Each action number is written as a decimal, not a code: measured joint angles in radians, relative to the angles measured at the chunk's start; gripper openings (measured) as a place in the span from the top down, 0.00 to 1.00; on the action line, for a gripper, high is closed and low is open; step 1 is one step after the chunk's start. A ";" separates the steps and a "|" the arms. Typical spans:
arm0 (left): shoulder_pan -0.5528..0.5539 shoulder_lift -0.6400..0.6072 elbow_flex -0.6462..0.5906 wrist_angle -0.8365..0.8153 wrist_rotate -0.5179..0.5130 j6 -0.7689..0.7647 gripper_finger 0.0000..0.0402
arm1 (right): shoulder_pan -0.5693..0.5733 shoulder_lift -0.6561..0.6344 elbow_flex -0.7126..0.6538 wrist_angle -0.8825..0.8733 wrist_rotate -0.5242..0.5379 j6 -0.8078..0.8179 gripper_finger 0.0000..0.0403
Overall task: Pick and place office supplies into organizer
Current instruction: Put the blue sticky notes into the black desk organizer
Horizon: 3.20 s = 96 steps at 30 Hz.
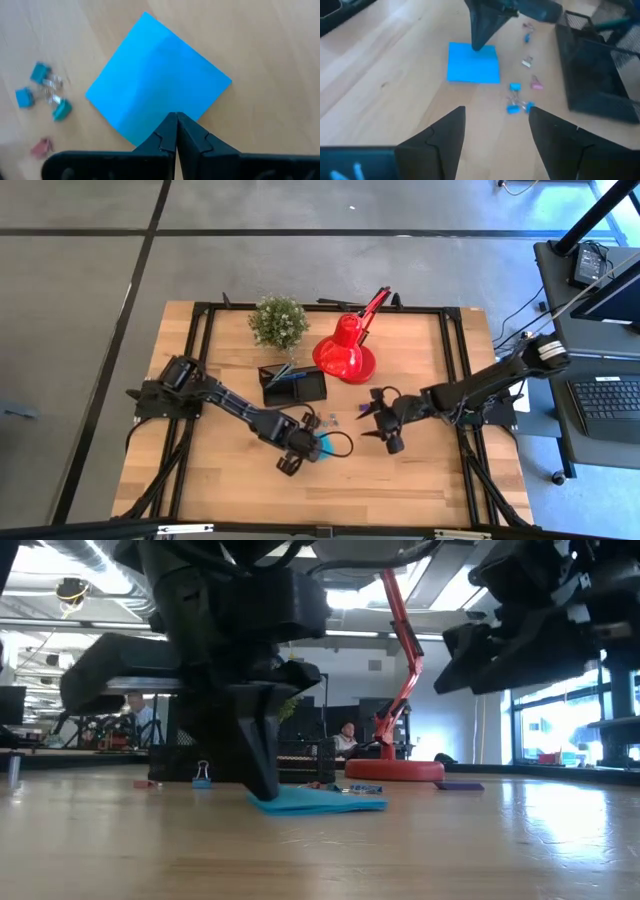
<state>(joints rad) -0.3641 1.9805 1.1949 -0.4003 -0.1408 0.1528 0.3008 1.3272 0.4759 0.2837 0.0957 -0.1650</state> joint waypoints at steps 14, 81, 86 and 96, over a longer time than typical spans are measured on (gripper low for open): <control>0.017 0.043 -0.001 0.143 0.013 -0.011 0.99 | 0.102 0.261 0.132 0.043 0.141 -0.130 0.45; 0.039 0.048 -0.002 0.269 0.055 -0.176 1.00 | 0.291 0.611 0.422 -0.133 0.628 -0.232 0.45; 0.039 0.048 -0.002 0.270 0.056 -0.176 0.99 | 0.284 0.612 0.422 -0.126 0.613 -0.229 0.48; 0.038 0.048 -0.002 0.270 0.057 -0.176 0.99 | 0.257 0.611 0.423 -0.140 0.546 -0.232 0.64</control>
<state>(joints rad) -0.3260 2.0289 1.1931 -0.1304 -0.0837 -0.0235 0.5575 1.9385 0.8993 0.1436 0.6415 -0.3967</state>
